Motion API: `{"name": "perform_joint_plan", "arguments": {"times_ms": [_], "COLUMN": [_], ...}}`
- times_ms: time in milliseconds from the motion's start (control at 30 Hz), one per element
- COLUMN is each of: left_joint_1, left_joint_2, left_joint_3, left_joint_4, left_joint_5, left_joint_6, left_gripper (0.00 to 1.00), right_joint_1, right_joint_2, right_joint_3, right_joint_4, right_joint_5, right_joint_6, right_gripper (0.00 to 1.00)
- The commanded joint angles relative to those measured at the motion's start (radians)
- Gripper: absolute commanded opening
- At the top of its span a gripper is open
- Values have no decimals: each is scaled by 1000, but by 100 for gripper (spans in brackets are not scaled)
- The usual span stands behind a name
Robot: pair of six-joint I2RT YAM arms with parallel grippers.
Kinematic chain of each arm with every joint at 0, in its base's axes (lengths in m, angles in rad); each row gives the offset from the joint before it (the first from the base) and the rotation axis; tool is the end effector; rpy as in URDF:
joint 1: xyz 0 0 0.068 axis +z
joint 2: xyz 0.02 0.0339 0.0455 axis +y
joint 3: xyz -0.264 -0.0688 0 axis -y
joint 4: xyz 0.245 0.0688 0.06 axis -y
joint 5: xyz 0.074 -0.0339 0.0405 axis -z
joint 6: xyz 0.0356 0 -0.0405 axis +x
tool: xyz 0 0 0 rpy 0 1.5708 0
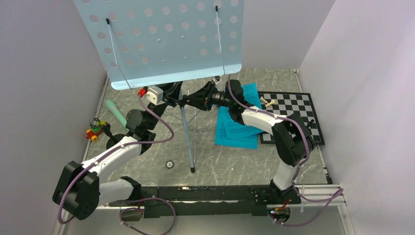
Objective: Pack up the instrument practice props
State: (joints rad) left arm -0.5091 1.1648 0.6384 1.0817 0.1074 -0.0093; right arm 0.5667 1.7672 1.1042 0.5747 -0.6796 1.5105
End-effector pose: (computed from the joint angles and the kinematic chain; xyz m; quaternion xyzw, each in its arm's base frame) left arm 0.2170 -0.1255 0.3425 0.1655 0.4588 -0.2489 0.8367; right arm 0.3279 0.2351 0.2600 0.1157 0.7217 0.6733 0.1112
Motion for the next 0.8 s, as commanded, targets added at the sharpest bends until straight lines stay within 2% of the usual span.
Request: {"name": "perform_joint_plan", "arguments": {"times_ms": [0, 133, 233, 267, 300, 367, 433, 667, 767], "left_joint_1": [-3, -3, -3, -2, -3, -2, -3, -3, -3], "left_joint_2": [-26, -25, -24, -22, -21, -20, -20, -26, -27], "left_joint_3": [19, 17, 12, 11, 11, 10, 10, 16, 17], "left_joint_4": [-17, -18, -19, -17, -18, -21, -22, -33, -34], "left_joint_5": [56, 53, 51, 50, 49, 45, 41, 38, 37], "left_joint_6": [35, 32, 29, 29, 30, 33, 38, 50, 49], "left_gripper": [0, 0, 0, 0, 0, 0, 0, 0, 0], "right_joint_1": [11, 13, 15, 15, 14, 13, 12, 13, 12], "right_joint_2": [-11, -28, -41, -43, -44, -40, -38, -37, -45], "right_joint_3": [57, 73, 123, 138, 140, 112, 81, 31, 12], "right_joint_4": [88, 28, -123, -193, -221, -178, -122, -7, 30], "right_joint_5": [-8, -17, -14, -10, -14, -40, -51, -71, -58], "right_joint_6": [34, -44, -207, -256, -273, -228, -171, -46, -4], "right_gripper": [30, 15, 4, 5, 12, 38, 53, 62, 60]}}
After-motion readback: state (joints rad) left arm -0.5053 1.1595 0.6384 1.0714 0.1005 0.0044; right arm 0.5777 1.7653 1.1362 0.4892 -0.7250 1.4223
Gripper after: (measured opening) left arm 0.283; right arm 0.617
